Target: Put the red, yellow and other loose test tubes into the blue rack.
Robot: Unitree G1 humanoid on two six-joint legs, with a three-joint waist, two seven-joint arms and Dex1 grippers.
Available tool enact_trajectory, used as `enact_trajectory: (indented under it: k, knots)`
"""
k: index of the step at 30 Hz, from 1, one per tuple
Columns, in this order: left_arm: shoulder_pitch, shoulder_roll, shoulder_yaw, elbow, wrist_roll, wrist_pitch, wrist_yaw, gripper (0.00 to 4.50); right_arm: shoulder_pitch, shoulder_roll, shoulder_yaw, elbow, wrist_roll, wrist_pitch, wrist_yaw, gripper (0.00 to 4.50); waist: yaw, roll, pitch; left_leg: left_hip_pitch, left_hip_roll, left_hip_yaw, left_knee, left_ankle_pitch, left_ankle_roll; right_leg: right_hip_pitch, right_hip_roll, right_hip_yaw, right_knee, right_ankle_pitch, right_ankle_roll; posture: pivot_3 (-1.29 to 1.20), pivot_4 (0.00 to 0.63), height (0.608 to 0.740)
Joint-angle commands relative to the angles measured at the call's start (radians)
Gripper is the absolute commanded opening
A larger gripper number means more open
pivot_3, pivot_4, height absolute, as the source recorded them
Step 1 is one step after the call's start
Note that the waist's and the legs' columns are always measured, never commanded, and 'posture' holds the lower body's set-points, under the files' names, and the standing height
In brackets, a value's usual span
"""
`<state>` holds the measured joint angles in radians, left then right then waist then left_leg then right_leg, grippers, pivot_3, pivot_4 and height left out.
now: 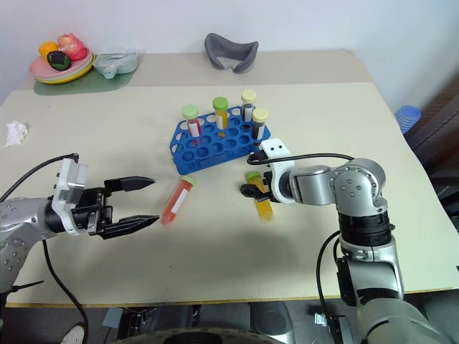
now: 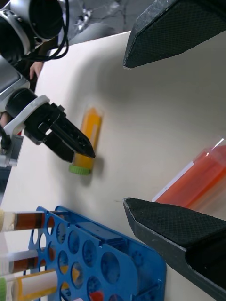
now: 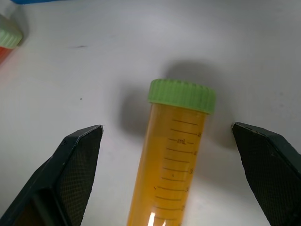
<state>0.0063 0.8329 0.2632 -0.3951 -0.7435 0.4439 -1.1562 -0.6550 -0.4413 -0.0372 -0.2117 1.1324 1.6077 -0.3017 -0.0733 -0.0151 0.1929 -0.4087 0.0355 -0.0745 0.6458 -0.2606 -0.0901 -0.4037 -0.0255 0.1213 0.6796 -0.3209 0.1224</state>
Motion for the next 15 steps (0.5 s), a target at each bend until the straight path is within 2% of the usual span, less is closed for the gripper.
enact_trajectory:
  k: [1, 3, 7, 9, 12, 15]
  knots:
    - [-0.008, 0.012, 0.021, -0.013, 0.013, -0.025, -0.007, 4.5, 0.011, 0.016, 0.009, 0.0, -0.037, 0.007, -0.009, 4.24, 0.0, 0.0, 0.0, 0.0, 0.0, 0.0, 0.0, 0.0, 0.0, 0.0, 0.0, 0.0, 0.0, 0.0, 0.0, 0.0, 0.15, 0.74]
    - [-0.009, 0.01, 0.019, -0.015, 0.016, -0.026, -0.006, 4.5, 0.012, 0.019, 0.012, 0.001, -0.057, 0.007, -0.003, 3.63, 0.0, 0.0, 0.0, 0.0, 0.0, 0.0, 0.0, 0.0, 0.0, 0.0, 0.0, 0.0, 0.0, 0.0, 0.0, 0.0, 0.15, 0.74]
    - [-0.016, 0.008, 0.019, -0.011, 0.02, -0.027, -0.005, 4.5, 0.019, 0.035, 0.026, -0.01, -0.124, 0.007, 0.017, 1.66, 0.0, 0.0, 0.0, 0.0, 0.0, 0.0, 0.0, 0.0, 0.0, 0.0, 0.0, 0.0, 0.0, 0.0, 0.0, 0.0, 0.15, 0.74]
    - [-0.018, 0.005, 0.02, -0.016, 0.017, -0.023, 0.002, 4.5, 0.028, 0.033, 0.032, -0.023, -0.164, 0.007, 0.035, 0.88, -0.001, 0.0, 0.0, 0.0, 0.0, 0.0, 0.0, 0.0, 0.0, 0.0, 0.0, 0.0, 0.0, 0.0, 0.0, 0.0, 0.15, 0.74]
    - [-0.017, 0.001, 0.027, -0.017, 0.014, -0.021, 0.01, 4.5, 0.04, 0.037, 0.022, -0.056, -0.213, 0.002, 0.063, 0.83, 0.0, 0.0, 0.0, 0.0, 0.0, 0.0, 0.0, 0.0, 0.0, 0.0, 0.0, 0.0, 0.0, 0.0, 0.0, 0.0, 0.15, 0.74]
    - [-0.02, -0.004, 0.027, -0.016, 0.013, -0.02, 0.02, 4.5, 0.036, 0.058, -0.043, -0.104, -0.219, 0.0, 0.113, 0.83, 0.001, 0.0, 0.0, 0.0, 0.0, 0.0, 0.0, 0.0, 0.0, 0.0, 0.0, 0.0, 0.0, 0.0, 0.0, 0.0, 0.15, 0.74]
